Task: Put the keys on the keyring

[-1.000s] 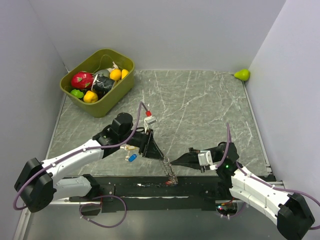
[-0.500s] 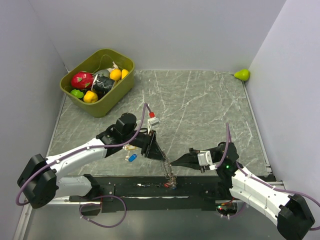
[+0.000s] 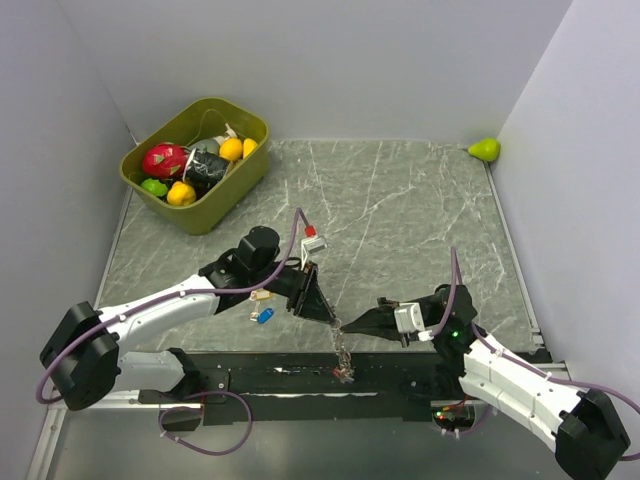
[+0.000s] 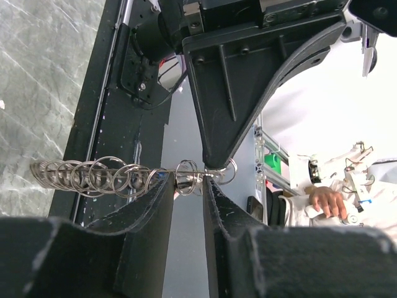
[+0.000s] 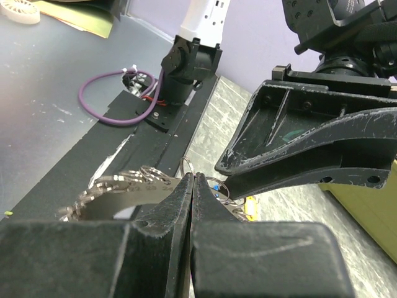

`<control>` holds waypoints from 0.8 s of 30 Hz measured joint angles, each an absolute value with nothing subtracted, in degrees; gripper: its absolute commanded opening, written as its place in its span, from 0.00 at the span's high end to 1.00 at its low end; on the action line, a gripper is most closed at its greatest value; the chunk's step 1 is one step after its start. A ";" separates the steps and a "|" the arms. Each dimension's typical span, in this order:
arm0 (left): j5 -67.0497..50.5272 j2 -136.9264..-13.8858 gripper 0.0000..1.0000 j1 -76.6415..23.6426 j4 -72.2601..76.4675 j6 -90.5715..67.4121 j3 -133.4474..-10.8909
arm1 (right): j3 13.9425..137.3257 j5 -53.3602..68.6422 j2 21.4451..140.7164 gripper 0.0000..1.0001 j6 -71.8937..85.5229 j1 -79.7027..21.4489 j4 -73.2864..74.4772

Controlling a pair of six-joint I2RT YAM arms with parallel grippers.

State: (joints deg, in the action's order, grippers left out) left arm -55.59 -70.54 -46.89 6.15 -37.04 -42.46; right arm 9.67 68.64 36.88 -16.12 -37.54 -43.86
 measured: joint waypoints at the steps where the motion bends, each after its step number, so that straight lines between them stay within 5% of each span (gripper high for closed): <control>1: -55.59 -70.70 0.71 -47.03 6.15 -36.95 -42.50 | 9.67 68.66 36.75 1.00 -16.12 -37.54 -43.72; 9: -55.57 -72.14 0.82 -47.68 6.02 -35.92 -42.92 | 9.67 68.90 36.45 1.00 -16.16 -37.74 -43.59; 14: -55.29 -72.25 0.99 -47.79 5.08 -35.05 -43.09 | 9.67 69.10 36.23 1.00 -16.21 -37.76 -43.29; 24: -53.91 -71.83 0.99 -47.94 4.99 -35.11 -43.11 | 9.67 68.99 35.97 1.00 -16.62 -37.74 -42.68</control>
